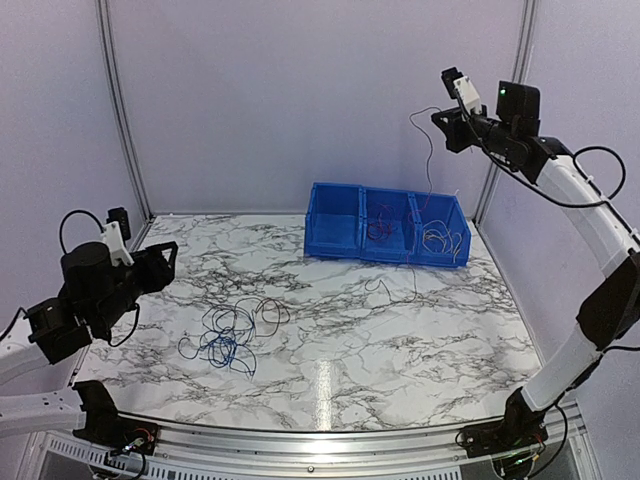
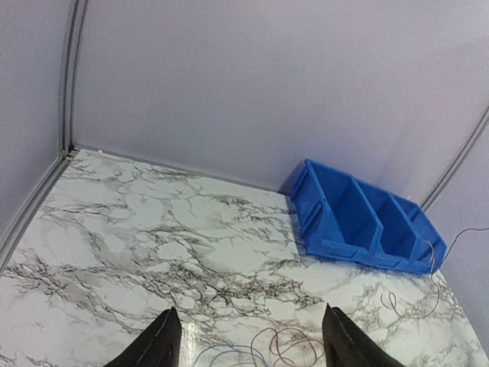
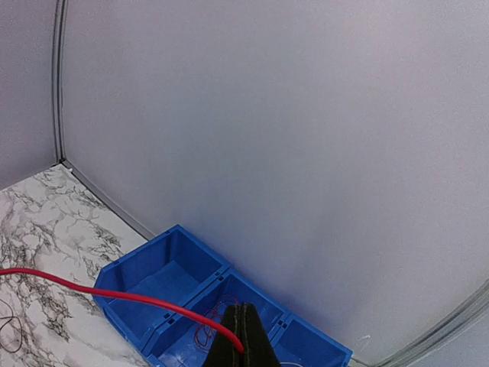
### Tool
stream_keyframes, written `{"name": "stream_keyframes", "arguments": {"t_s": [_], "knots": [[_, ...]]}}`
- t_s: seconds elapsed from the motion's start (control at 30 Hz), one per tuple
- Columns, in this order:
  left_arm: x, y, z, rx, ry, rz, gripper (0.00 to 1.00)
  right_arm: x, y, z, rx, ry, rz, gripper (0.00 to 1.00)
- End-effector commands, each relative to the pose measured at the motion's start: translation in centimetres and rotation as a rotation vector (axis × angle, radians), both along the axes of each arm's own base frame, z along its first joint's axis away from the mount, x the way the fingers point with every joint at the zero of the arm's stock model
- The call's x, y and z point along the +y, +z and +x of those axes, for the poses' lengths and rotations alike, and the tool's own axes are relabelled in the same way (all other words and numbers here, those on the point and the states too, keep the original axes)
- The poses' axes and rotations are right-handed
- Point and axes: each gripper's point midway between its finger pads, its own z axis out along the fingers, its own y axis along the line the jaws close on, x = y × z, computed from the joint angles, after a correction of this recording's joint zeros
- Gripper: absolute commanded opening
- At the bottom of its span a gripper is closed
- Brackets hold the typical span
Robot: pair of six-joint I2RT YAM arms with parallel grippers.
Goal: Untangle the cables
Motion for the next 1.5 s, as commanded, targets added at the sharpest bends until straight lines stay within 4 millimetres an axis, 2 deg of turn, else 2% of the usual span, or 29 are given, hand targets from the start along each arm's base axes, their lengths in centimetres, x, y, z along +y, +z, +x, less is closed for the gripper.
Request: {"name": "stream_keyframes", "arguments": {"t_s": [0.0,0.2,0.4,0.53,0.7,0.83,0.93,1.07,1.13,1.2,1.23,1.3,1.43,1.47], "knots": [[-3.7,1.4,0.7,-0.019,-0.149,-0.01,0.65,0.3,4.2,-0.2,-0.086,0.017,0.033,0.0],[-5.4,0.3,1.0,0.013,-0.214,-0.03,0.63,0.6,5.3,2.5,-0.134,-0.003,0.031,0.0],[-5.2,-0.4,0.7,0.025,-0.213,-0.036,0.63,1.2,5.4,7.5,-0.189,-0.038,0.011,0.0],[-5.0,-0.8,0.5,0.037,-0.21,-0.032,0.62,-0.3,4.1,11.9,-0.241,-0.14,-0.015,0.0],[-4.4,-1.2,0.3,0.049,-0.193,-0.026,0.62,-1.8,-1.4,16.5,-0.178,-0.171,-0.031,0.0],[-4.2,-1.4,0.3,0.054,-0.182,-0.026,0.62,-1.3,-8.6,19.3,-0.069,-0.15,-0.077,0.0],[-4.4,-1.7,0.4,0.065,-0.182,-0.032,0.62,0.6,-14.3,20.0,0.045,-0.045,-0.082,0.0],[-4.7,-2.1,0.4,0.081,-0.19,-0.044,0.62,2.8,-19.6,19.1,0.194,0.094,-0.041,0.03],[-4.6,-2.3,0.4,0.086,-0.188,-0.047,0.62,3.1,-21.5,18.8,0.255,0.107,-0.024,0.06],[-4.6,-2.4,0.3,0.086,-0.188,-0.051,0.62,3.1,-22.7,18.5,0.296,0.113,-0.022,0.14],[-4.6,-2.5,0.3,0.087,-0.188,-0.052,0.62,3.1,-23.2,18.3,0.316,0.122,-0.025,0.24],[-4.5,-2.7,0.2,0.087,-0.185,-0.058,0.62,2.9,-24.0,17.8,0.352,0.119,-0.038,0.39],[-4.4,-3.0,0.1,0.089,-0.186,-0.071,0.62,1.9,-25.1,16.8,0.413,0.093,-0.072,0.48],[-4.4,-3.0,0.0,0.089,-0.187,-0.074,0.62,1.5,-24.8,16.3,0.42,0.087,-0.078,0.5]]}}
